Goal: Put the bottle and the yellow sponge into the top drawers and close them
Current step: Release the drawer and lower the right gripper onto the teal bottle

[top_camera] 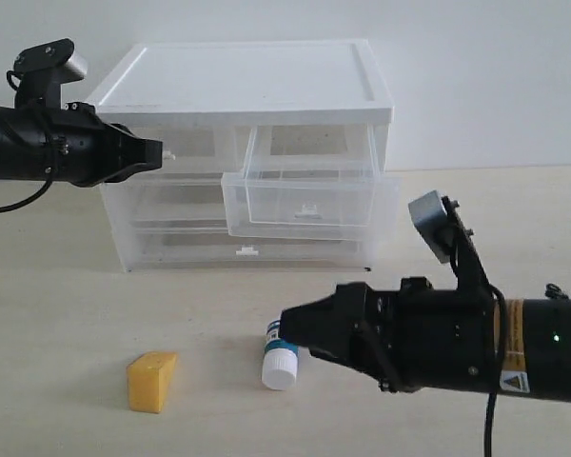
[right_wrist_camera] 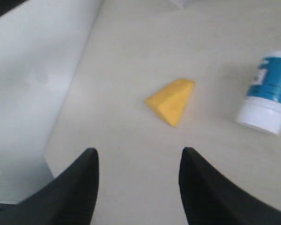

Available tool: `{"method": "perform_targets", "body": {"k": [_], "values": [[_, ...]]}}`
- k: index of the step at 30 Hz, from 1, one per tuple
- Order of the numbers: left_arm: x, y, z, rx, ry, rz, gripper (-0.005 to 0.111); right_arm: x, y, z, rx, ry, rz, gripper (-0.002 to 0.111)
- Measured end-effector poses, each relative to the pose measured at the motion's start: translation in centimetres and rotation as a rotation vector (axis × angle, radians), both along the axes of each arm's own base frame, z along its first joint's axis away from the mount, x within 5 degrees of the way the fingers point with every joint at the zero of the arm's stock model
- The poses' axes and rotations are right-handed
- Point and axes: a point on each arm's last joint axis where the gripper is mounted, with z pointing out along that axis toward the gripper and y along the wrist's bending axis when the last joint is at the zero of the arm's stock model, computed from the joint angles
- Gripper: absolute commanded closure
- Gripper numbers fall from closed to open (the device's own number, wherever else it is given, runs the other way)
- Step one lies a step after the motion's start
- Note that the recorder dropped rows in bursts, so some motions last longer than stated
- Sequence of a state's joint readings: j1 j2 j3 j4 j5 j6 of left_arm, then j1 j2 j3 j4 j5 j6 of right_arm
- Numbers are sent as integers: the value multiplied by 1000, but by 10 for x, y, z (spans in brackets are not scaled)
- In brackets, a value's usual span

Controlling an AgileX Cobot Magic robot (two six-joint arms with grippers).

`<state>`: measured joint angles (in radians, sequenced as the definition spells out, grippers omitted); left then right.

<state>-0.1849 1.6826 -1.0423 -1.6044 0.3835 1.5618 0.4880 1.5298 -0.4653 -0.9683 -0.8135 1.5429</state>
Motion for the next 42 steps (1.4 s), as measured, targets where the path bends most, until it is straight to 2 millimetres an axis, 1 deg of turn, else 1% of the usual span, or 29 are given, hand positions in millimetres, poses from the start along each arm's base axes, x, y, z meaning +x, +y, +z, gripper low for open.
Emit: {"method": "perform_targets", "body": {"k": [4, 8, 11, 13, 14, 16, 18, 20, 23, 24, 27, 30, 37, 42], "values": [[-14, 6, 1, 22, 2, 34, 103, -5, -9, -16, -118, 22, -30, 61], [-25, 9, 1, 29, 8, 43, 103, -5, -12, -20, -178, 3, -31, 61], [-34, 11, -5, 33, 32, 48, 103, -1, -19, -28, -322, -16, -68, 61], [-37, 12, -9, 37, 46, 50, 103, 4, -20, -27, -359, -28, -83, 61], [-37, 12, -10, 40, 47, 53, 103, 5, -18, -25, -359, -36, -82, 61], [-37, 12, -10, 40, 48, 53, 103, 9, -7, -18, -385, -72, -70, 61], [-37, 12, -10, 40, 48, 53, 103, 15, 13, -7, -490, -123, -78, 61], [-38, 12, -12, 41, 53, 53, 103, 19, 26, 5, -571, -168, -102, 61], [-41, 15, -19, 64, 70, 69, 103, 25, 45, 18, -581, -213, -104, 61], [-42, 16, -21, 73, 74, 73, 103, 27, 49, 18, -585, -213, -106, 61], [-43, 17, -23, 91, 74, 75, 103, 34, 54, 2, -624, -180, -101, 61], [-43, 17, -22, 94, 69, 72, 103, 39, 59, -9, -645, -157, -96, 61], [-43, 17, -22, 99, 66, 69, 103, 51, 71, -13, -631, -148, -100, 61], [-43, 17, -22, 99, 66, 69, 103, 56, 77, -22, -641, -133, -95, 61]]}}
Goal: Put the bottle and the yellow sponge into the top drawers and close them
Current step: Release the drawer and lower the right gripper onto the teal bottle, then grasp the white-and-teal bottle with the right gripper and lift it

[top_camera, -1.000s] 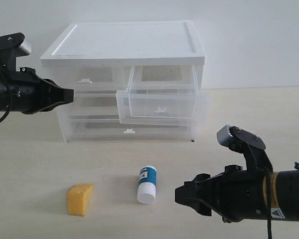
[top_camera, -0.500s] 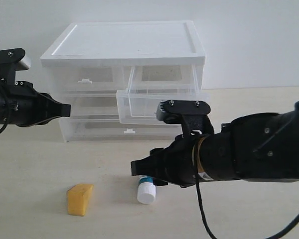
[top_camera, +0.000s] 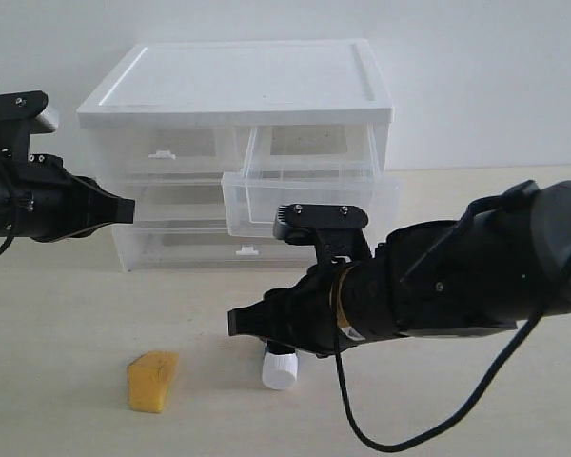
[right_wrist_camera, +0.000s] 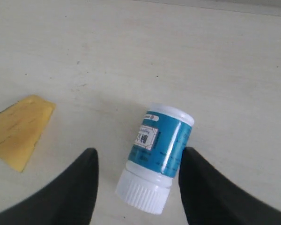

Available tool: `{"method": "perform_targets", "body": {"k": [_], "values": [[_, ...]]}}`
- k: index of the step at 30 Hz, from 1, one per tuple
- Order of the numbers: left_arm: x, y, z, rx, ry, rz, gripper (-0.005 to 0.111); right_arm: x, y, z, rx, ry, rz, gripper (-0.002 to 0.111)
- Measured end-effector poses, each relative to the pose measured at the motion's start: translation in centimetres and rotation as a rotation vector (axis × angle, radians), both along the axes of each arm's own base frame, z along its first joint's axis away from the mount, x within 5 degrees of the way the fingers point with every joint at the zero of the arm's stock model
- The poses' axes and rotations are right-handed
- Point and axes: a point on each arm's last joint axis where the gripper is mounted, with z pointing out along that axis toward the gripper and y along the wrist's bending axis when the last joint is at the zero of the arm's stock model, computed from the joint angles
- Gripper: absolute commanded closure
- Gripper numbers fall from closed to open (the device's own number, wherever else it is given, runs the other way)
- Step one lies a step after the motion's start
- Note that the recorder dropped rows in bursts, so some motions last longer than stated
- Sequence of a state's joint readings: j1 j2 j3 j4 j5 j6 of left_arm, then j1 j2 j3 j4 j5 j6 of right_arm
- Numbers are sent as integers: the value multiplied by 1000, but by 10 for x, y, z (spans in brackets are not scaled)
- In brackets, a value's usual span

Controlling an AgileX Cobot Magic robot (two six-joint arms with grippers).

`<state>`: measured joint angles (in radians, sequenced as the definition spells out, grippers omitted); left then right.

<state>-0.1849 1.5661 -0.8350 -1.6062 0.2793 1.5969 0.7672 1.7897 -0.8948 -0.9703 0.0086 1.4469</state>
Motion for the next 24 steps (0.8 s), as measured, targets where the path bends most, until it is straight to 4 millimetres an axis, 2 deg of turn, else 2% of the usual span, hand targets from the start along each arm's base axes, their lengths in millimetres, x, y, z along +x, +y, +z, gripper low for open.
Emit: {"method": "perform_targets", "body": {"k": [15, 21, 23, 24], "values": [[-2, -4, 1, -26, 3, -35, 103, 13, 11, -24, -44, 32, -8, 61], [-2, -4, 0, -26, 5, -35, 103, 14, 12, -40, -72, 64, -9, 61], [-2, -4, 0, -26, 5, -35, 103, 14, 12, -43, -77, 68, -9, 67], [-2, -4, 0, -26, 5, -35, 103, 14, 12, -43, -77, 68, -9, 74]]}}
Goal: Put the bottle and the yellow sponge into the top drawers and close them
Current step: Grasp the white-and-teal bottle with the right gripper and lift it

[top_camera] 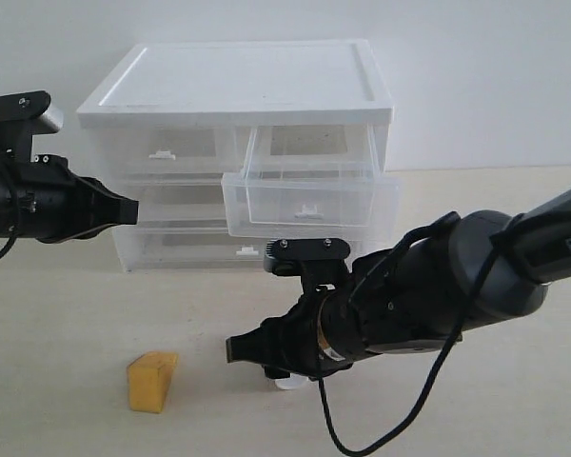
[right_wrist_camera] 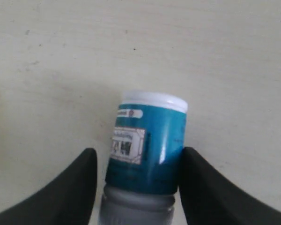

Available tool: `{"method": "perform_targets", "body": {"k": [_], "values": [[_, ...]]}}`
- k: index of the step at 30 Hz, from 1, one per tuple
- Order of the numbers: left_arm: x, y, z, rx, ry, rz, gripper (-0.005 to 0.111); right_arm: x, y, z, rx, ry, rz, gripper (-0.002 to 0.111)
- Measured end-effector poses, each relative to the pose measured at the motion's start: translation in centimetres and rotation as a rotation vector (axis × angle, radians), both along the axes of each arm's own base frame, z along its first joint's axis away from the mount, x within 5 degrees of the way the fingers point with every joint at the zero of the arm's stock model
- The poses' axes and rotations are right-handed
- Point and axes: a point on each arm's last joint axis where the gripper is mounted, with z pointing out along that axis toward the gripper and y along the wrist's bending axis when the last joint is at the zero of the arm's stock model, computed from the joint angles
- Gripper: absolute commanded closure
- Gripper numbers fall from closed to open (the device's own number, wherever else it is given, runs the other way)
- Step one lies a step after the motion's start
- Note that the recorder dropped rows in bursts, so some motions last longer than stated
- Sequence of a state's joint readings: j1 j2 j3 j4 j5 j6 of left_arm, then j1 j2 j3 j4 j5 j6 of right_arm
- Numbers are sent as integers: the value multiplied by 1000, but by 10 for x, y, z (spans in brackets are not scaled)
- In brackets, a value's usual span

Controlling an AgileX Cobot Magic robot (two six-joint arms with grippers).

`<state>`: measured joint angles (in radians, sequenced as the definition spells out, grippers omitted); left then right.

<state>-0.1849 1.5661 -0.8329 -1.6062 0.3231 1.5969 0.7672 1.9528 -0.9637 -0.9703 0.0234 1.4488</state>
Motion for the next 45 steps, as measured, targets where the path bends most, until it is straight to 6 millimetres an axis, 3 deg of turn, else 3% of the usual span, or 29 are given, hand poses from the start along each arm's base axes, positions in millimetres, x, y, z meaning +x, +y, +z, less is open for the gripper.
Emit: {"method": "perform_targets", "body": {"k": [3, 4, 13, 22, 26, 34, 45], "values": [[0, 0, 0, 0, 0, 0, 103, 0, 0, 0, 1, -1, 0, 103], [0, 0, 0, 0, 0, 0, 103, 0, 0, 0, -1, -3, 3, 108], [0, 1, 0, 6, -1, 8, 103, -12, -1, 8, 14, -18, 58, 108], [1, 1, 0, 11, -1, 14, 103, -47, 9, 73, 87, -169, 183, 108], [1, 2, 0, 12, -1, 15, 103, -52, 2, 102, 100, -256, 199, 108], [1, 2, 0, 10, 0, 17, 103, -40, -3, 172, 59, -465, 160, 108], [-2, 2, -4, 7, 16, 18, 103, -21, -8, 236, -130, -581, 151, 108]]}}
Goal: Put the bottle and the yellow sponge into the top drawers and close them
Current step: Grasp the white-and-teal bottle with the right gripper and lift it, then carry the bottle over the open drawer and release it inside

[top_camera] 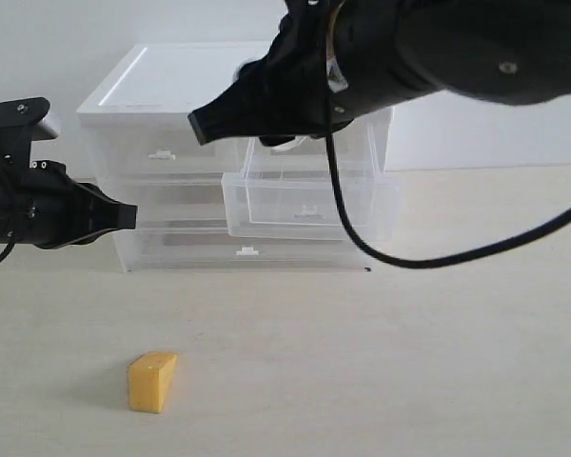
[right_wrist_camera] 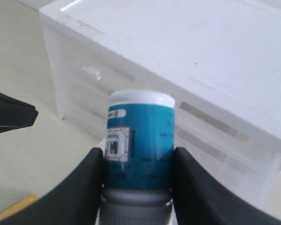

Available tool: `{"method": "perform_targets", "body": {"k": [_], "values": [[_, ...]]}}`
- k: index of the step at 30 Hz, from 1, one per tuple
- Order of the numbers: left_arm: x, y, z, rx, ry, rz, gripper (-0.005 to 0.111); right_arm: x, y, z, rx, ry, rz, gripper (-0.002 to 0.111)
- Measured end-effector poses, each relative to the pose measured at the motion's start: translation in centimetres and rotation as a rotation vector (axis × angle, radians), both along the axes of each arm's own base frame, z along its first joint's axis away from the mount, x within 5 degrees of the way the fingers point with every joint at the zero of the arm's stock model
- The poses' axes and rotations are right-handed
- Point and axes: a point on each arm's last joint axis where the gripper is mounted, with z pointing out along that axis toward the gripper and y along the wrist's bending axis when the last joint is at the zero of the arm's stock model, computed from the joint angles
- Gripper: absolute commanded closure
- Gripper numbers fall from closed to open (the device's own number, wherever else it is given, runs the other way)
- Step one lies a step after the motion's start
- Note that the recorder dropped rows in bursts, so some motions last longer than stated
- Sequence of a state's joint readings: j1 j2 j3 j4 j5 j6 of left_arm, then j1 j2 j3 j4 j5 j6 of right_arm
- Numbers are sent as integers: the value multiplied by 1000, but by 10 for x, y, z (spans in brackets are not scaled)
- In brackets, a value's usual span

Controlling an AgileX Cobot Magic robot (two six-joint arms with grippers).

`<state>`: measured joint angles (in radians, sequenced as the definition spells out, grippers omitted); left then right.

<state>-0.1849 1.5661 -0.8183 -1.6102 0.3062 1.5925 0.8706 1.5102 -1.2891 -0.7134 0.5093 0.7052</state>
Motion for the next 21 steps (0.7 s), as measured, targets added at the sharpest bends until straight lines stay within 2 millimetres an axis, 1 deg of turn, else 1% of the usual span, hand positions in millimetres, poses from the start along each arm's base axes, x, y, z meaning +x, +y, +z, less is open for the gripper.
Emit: {"method": "perform_targets", "body": {"k": [3, 6, 8, 13, 21], "values": [[0, -1, 0, -5, 1, -6, 103, 7, -7, 9, -37, -6, 0, 108], [-1, -2, 0, -14, 2, -14, 103, 17, -14, 8, -125, -14, 10, 108], [-1, -2, 1, -16, 2, -17, 103, 25, -17, 3, -195, -14, 11, 108], [-1, -2, 1, -16, 2, -17, 103, 47, -20, -18, -334, 13, 26, 108], [-1, -3, 1, -20, 1, -29, 103, 69, -21, -29, -339, -7, 43, 108]]}}
